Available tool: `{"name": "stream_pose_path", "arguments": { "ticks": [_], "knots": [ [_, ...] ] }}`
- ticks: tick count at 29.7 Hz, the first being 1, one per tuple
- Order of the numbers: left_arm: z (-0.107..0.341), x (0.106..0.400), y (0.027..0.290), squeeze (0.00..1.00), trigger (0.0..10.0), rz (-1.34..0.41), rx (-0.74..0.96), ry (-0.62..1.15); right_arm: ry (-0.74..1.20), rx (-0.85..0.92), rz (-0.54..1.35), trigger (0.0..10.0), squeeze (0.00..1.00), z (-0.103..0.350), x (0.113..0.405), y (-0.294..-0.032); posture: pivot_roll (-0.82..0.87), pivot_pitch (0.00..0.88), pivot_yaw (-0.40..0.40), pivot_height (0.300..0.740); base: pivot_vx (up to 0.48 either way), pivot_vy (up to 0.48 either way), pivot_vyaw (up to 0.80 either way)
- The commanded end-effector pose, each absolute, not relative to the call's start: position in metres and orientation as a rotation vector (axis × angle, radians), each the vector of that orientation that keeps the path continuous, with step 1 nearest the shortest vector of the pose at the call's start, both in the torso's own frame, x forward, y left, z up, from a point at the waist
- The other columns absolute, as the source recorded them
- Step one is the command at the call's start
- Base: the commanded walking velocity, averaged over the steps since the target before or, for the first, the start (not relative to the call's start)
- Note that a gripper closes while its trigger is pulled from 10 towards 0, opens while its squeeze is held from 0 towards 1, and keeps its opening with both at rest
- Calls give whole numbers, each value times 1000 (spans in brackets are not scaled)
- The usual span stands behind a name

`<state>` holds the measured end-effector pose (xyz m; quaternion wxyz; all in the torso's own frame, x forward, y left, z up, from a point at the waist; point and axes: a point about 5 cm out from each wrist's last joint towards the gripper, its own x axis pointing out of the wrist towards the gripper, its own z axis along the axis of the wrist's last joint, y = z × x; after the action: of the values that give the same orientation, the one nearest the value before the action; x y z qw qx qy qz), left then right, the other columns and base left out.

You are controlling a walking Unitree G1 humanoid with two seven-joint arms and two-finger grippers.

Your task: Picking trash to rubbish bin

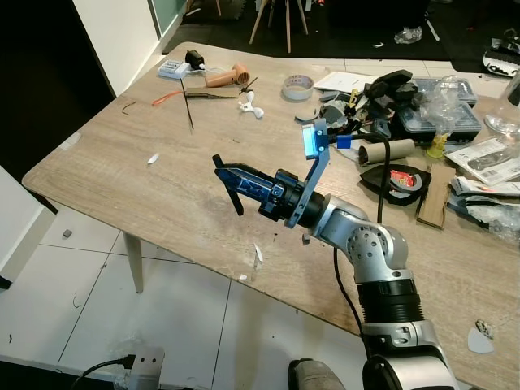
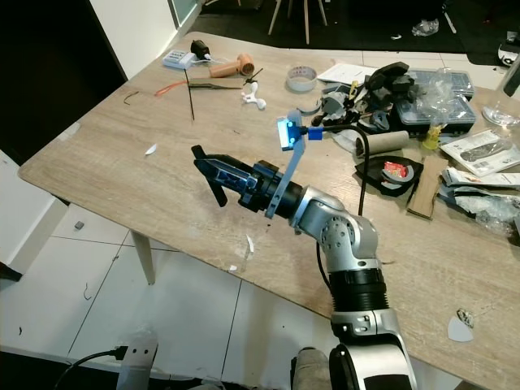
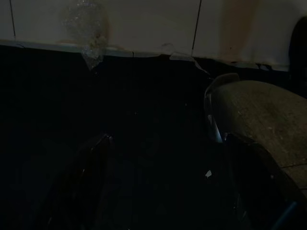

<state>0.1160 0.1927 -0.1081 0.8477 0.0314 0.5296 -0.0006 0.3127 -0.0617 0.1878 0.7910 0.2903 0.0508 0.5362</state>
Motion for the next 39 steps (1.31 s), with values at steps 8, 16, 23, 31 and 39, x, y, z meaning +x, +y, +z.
{"name": "stream_pose_path", "arguments": {
  "ticks": [8, 16, 23, 31, 39],
  "knots": [
    [-112, 104, 195, 0, 10000, 9, 67, 1164, 109, 531, 1060, 10000, 0, 178, 319, -58, -55, 67, 50, 740, -61, 0, 0],
    [-111, 106, 194, 0, 10000, 1, 70, 1159, 32, 420, 967, 10000, 0, 174, 326, -61, -60, 63, 46, 740, -247, 0, 0],
    [-111, 107, 192, 0, 10000, -5, 68, 1156, 55, 436, 882, 10000, 0, 167, 336, -68, -62, 65, 43, 740, -260, 0, 0],
    [-112, 105, 190, 0, 10000, -8, 65, 1162, 48, 446, 848, 10000, 0, 164, 339, -73, -66, 73, 44, 740, -293, 0, 0],
    [-112, 105, 188, 0, 10000, -8, 62, 1162, 51, 446, 843, 10000, 0, 163, 340, -73, -65, 77, 41, 740, -300, 0, 0]
  ]
}}
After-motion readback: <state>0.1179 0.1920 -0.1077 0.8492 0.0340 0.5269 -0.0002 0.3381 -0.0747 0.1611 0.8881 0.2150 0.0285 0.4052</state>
